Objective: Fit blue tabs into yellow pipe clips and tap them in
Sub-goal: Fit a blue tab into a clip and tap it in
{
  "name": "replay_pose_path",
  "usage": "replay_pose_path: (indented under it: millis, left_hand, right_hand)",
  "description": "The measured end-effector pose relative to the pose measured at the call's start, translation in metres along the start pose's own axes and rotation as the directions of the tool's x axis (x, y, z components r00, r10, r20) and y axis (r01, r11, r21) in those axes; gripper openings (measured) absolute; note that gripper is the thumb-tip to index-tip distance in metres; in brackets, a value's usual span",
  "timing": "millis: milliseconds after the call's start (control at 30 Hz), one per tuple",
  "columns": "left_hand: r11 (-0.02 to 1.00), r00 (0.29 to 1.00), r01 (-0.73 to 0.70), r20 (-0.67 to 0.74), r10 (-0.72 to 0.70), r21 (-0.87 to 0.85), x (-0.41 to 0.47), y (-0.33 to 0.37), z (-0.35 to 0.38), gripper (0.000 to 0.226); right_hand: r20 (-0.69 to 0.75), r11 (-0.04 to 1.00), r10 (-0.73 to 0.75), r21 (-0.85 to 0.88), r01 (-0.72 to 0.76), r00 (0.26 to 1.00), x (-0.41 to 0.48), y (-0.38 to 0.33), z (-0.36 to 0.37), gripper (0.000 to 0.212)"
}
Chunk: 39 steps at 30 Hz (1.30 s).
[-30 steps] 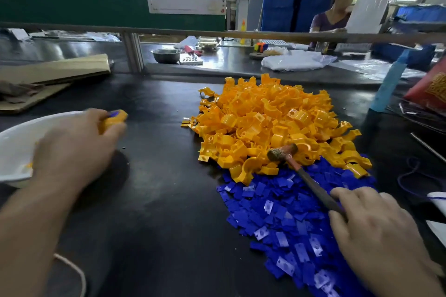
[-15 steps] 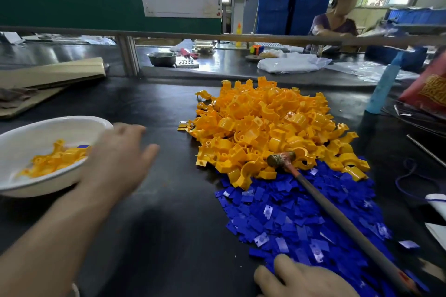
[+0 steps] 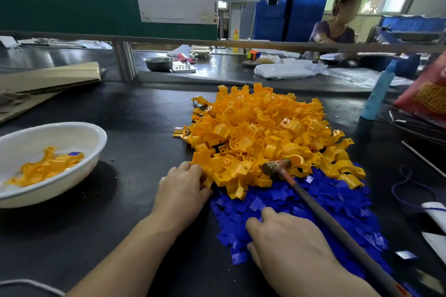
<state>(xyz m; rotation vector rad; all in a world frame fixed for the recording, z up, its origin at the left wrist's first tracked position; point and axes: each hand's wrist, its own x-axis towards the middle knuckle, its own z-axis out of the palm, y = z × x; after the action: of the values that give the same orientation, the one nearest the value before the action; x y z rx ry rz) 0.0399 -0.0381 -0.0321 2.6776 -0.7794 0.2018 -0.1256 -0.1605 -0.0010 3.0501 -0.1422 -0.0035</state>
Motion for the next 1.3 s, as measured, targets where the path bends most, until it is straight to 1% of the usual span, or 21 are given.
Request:
replay_pose_path:
  millis: [133, 200, 267, 400, 500, 567, 633, 667, 733, 767, 800, 833, 867, 933, 967, 1000, 1033, 1100, 1167, 1233, 1300]
  left_hand:
    - [0.997, 0.998, -0.030, 0.048, 0.034, -0.069, -0.011, 0.004, -0.011, 0.018]
    - [0.992, 0.997, -0.007, 0.075, 0.017, -0.129, -0.014, 0.007, -0.015, 0.016]
    - [0.974, 0.998, 0.033, 0.065, -0.019, -0.223, -0.017, 0.010, -0.018, 0.014]
    - [0.889, 0.994, 0.096, 0.000, -0.107, -0.447, -0.024, 0.013, -0.020, 0.017]
    - [0.805, 0.982, 0.154, -0.005, -0.191, -0.574, -0.028, 0.013, -0.022, 0.016]
    - [0.768, 0.974, 0.144, -0.046, -0.220, -0.624, -0.030, 0.012, -0.022, 0.017]
    - [0.686, 0.966, 0.139, -0.055, -0.253, -0.714, -0.031, 0.014, -0.023, 0.017]
    - [0.626, 0.961, 0.152, -0.033, -0.273, -0.765, -0.030, 0.015, -0.022, 0.017]
    - [0.491, 0.954, 0.187, 0.038, -0.299, -0.851, -0.031, 0.019, -0.021, 0.017]
    - [0.427, 0.950, 0.202, 0.069, -0.306, -0.881, -0.031, 0.021, -0.020, 0.017]
    - [0.367, 0.945, 0.222, 0.106, -0.309, -0.903, -0.031, 0.024, -0.019, 0.016]
    - [0.299, 0.941, 0.246, 0.152, -0.303, -0.922, -0.030, 0.026, -0.019, 0.015]
    - [0.214, 0.938, 0.269, 0.205, -0.279, -0.939, -0.031, 0.029, -0.019, 0.014]
    - [0.011, 0.928, 0.332, 0.325, -0.181, -0.943, -0.033, 0.035, -0.020, 0.017]
    - [-0.076, 0.920, 0.367, 0.373, -0.117, -0.927, -0.035, 0.037, -0.022, 0.021]
    - [-0.142, 0.912, 0.396, 0.406, -0.049, -0.907, -0.037, 0.039, -0.023, 0.027]
    - [-0.188, 0.906, 0.419, 0.424, 0.012, -0.888, -0.039, 0.040, -0.025, 0.032]
    - [-0.252, 0.893, 0.449, 0.443, 0.085, -0.857, -0.041, 0.040, -0.027, 0.038]
    - [-0.300, 0.888, 0.458, 0.448, 0.104, -0.837, -0.042, 0.040, -0.027, 0.040]
    - [-0.295, 0.892, 0.450, 0.437, 0.114, -0.843, -0.043, 0.041, -0.025, 0.037]
    - [-0.265, 0.892, 0.451, 0.426, 0.150, -0.852, -0.045, 0.042, -0.025, 0.026]
  right_hand:
    - [0.015, 0.999, -0.006, 0.049, 0.005, 1.000, 0.004, -0.005, -0.001, 0.016]
    - [-0.034, 0.996, 0.011, 0.083, -0.008, 0.999, 0.004, -0.005, 0.000, 0.015]
    - [-0.101, 0.991, 0.048, 0.133, -0.034, 0.994, 0.001, -0.002, 0.003, 0.019]
    - [-0.287, 0.967, 0.153, 0.239, -0.084, 0.946, -0.005, 0.010, 0.004, 0.031]
    - [-0.310, 0.918, 0.229, 0.383, -0.100, 0.923, -0.004, 0.019, 0.003, 0.028]
    - [-0.306, 0.861, 0.272, 0.501, -0.089, 0.912, -0.004, 0.022, 0.001, 0.018]
    - [-0.253, 0.761, 0.343, 0.639, -0.110, 0.905, -0.005, 0.025, -0.003, 0.012]
    - [-0.185, 0.667, 0.383, 0.733, -0.133, 0.905, -0.006, 0.026, -0.005, 0.013]
    - [-0.005, 0.390, 0.411, 0.905, -0.171, 0.911, -0.005, 0.026, -0.010, 0.012]
    - [0.067, 0.245, 0.408, 0.953, -0.179, 0.911, -0.004, 0.026, -0.013, 0.010]
    - [0.120, 0.121, 0.397, 0.976, -0.182, 0.910, -0.003, 0.028, -0.016, 0.009]
    - [0.154, 0.027, 0.379, 0.984, -0.177, 0.912, -0.002, 0.029, -0.017, 0.009]
    - [0.174, -0.041, 0.357, 0.984, -0.171, 0.918, -0.002, 0.029, -0.019, 0.008]
    - [0.181, -0.115, 0.331, 0.982, -0.151, 0.926, -0.002, 0.031, -0.019, 0.008]
    - [0.163, -0.126, 0.335, 0.984, -0.127, 0.928, -0.003, 0.031, -0.017, 0.008]
    - [0.133, -0.124, 0.346, 0.988, -0.095, 0.929, -0.003, 0.031, -0.015, 0.008]
    - [0.098, -0.119, 0.356, 0.991, -0.058, 0.929, -0.004, 0.031, -0.014, 0.007]
    - [0.033, -0.118, 0.372, 0.993, 0.012, 0.928, -0.005, 0.032, -0.012, 0.007]
    - [-0.005, -0.158, 0.389, 0.985, 0.072, 0.921, -0.005, 0.031, -0.011, 0.009]
    - [-0.011, -0.219, 0.398, 0.970, 0.106, 0.917, -0.005, 0.031, -0.011, 0.020]
    - [-0.006, -0.250, 0.396, 0.961, 0.114, 0.918, -0.004, 0.030, -0.011, 0.028]
